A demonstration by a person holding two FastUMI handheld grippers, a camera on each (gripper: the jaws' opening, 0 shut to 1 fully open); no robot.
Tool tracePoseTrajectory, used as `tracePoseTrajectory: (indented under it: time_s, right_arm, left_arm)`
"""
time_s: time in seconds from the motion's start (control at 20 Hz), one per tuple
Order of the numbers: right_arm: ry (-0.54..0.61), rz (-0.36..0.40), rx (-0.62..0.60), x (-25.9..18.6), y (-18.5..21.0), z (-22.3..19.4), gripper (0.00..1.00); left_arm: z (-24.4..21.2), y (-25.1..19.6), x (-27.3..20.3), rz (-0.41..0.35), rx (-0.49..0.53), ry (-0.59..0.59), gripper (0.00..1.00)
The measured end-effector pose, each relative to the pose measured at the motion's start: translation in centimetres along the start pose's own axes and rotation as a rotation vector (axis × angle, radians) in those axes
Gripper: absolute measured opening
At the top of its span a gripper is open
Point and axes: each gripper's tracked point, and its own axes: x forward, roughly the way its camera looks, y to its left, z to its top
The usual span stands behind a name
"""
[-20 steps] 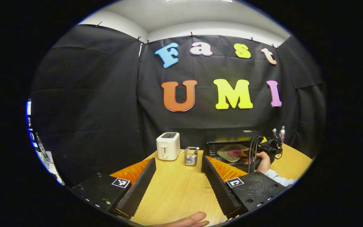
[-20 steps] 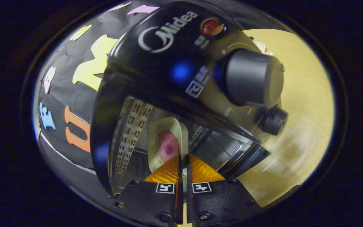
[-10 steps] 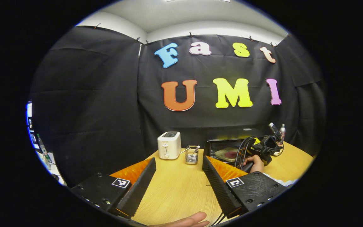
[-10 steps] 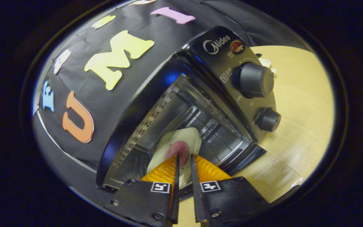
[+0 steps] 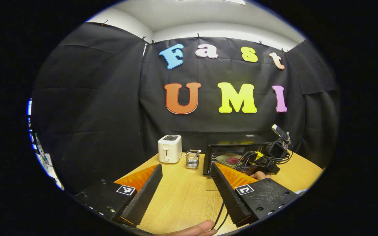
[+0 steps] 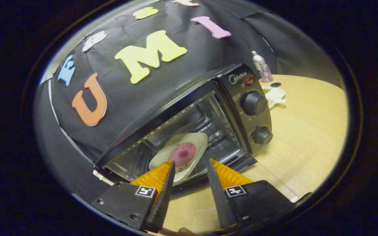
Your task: Open the electric oven with the left hand, put the food in, and close the electric oven.
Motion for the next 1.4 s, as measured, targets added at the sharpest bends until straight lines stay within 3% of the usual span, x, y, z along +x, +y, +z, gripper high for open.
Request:
tracePoseTrajectory:
  time_s: [0.1,0.25,0.4,0.55,0.65,0.7,0.85,0.95,1.0,1.05,1.1,1.25,1.4]
  right_arm:
    - [-0.004,0.001,-0.061,-1.9,-0.3,0.0,0.74]
    - [-0.023,0.031,-0.158,-5.4,-0.1,0.9,0.75]
    - [-0.081,0.079,-0.267,-9.0,-0.1,3.0,0.89]
    - [-0.134,0.112,-0.334,-12.3,-1.2,5.6,0.91]
    - [-0.174,0.118,-0.388,-14.6,-2.0,8.1,0.89]
    - [-0.207,0.137,-0.404,-15.2,-2.8,8.9,0.94]
    - [-0.303,0.142,-0.436,-19.1,-4.1,13.9,0.96]
    - [-0.344,0.141,-0.445,-21.0,-5.1,16.3,1.00]
    - [-0.354,0.142,-0.449,-21.7,-5.7,17.2,0.96]
    - [-0.367,0.147,-0.451,-22.5,-6.2,18.1,1.00]
    - [-0.394,0.135,-0.454,-23.4,-6.7,19.3,0.96]
    - [-0.483,0.096,-0.476,-25.8,-8.3,23.1,0.95]
    - [-0.502,0.094,-0.472,-27.0,-9.3,24.3,0.96]
  left_arm:
    - [-0.3,0.2,0.0,0.010,0.006,0.007,0.95]
    - [-0.7,0.4,0.0,0.026,0.007,0.033,0.95]
    - [-1.2,-0.3,0.4,0.025,-0.001,0.051,0.95]
    - [-2.2,-1.3,1.3,0.022,0.001,0.081,0.95]
    - [-3.2,-2.9,2.1,-0.008,-0.020,0.111,0.95]
    - [-3.7,-3.7,2.6,-0.022,-0.035,0.128,0.95]
    - [-5.4,-6.6,3.9,-0.076,-0.062,0.174,0.95]
    - [-6.8,-8.6,5.0,-0.104,-0.044,0.208,0.95]
    - [-7.5,-9.5,5.5,-0.117,-0.032,0.223,0.95]
    - [-8.5,-10.6,5.9,-0.134,-0.021,0.241,0.95]
    - [-9.5,-11.5,6.4,-0.147,-0.013,0.264,0.95]
    - [-12.9,-14.1,8.0,-0.193,0.007,0.343,0.95]
    - [-16.6,-16.6,8.9,-0.237,0.028,0.427,0.95]
